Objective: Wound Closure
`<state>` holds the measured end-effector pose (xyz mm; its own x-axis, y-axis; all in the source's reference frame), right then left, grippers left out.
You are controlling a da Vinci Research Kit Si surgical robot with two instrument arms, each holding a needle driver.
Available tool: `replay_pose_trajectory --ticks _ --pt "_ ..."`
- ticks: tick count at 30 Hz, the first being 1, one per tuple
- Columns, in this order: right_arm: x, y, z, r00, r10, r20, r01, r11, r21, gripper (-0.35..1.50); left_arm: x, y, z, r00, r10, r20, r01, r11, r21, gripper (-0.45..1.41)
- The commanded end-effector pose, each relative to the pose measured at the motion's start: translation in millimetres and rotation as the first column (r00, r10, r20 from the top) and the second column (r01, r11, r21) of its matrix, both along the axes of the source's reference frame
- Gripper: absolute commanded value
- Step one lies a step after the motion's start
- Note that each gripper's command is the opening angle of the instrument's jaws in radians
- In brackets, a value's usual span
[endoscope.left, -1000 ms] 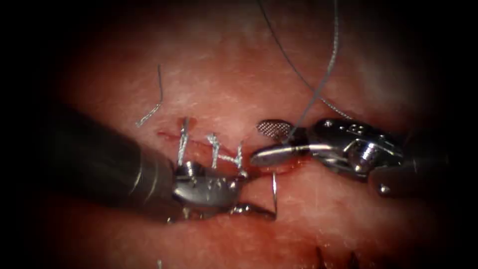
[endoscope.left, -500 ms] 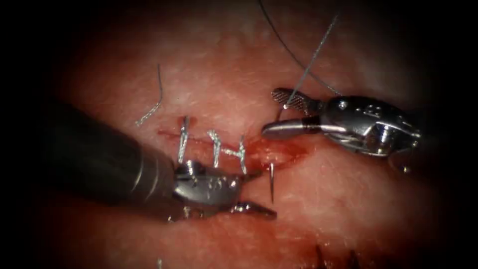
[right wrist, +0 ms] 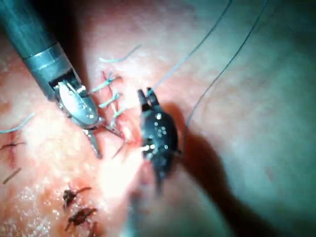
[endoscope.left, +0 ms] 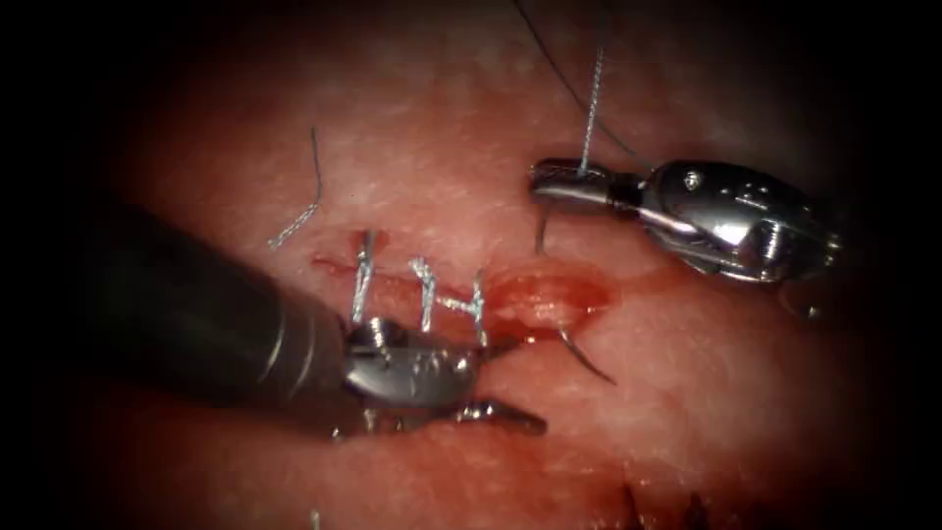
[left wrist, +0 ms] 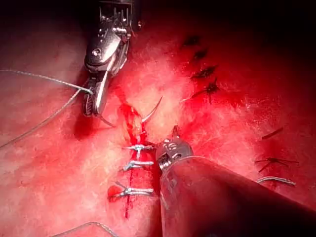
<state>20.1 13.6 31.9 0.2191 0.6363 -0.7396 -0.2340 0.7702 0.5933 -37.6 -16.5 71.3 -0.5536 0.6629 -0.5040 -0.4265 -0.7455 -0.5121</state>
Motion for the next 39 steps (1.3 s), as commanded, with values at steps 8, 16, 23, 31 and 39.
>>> replay_pose_trajectory --ticks 8,16,23,31,39 --pt "0.4 -4.9 0.5 0.988 -0.094 0.124 0.074 0.984 0.159 -0.35 -0.3 -1.2 0.4 1.000 0.004 -0.001 -0.004 1.000 0.004 0.47" --pt "0.2 -6.3 -1.4 0.974 -0.138 0.181 0.102 0.976 0.194 -0.35 -0.3 -1.2 0.4 1.000 0.008 -0.001 -0.008 1.000 0.000 0.47" --pt "-0.6 -3.5 -1.8 0.986 -0.009 0.165 -0.007 0.995 0.096 1.03 -0.8 -1.3 -0.6 0.986 0.167 -0.003 -0.166 0.975 -0.145 0.54" --pt "-5.4 -1.1 -1.2 0.983 0.057 0.176 -0.072 0.994 0.081 1.28 -1.8 -0.8 -4.5 0.945 0.326 -0.023 -0.320 0.910 -0.263 0.54" --pt "-8.5 -0.4 -0.6 0.969 0.100 0.228 -0.119 0.990 0.070 1.28 -3.2 -0.7 -4.8 0.953 0.304 -0.013 -0.293 0.907 -0.303 0.56"
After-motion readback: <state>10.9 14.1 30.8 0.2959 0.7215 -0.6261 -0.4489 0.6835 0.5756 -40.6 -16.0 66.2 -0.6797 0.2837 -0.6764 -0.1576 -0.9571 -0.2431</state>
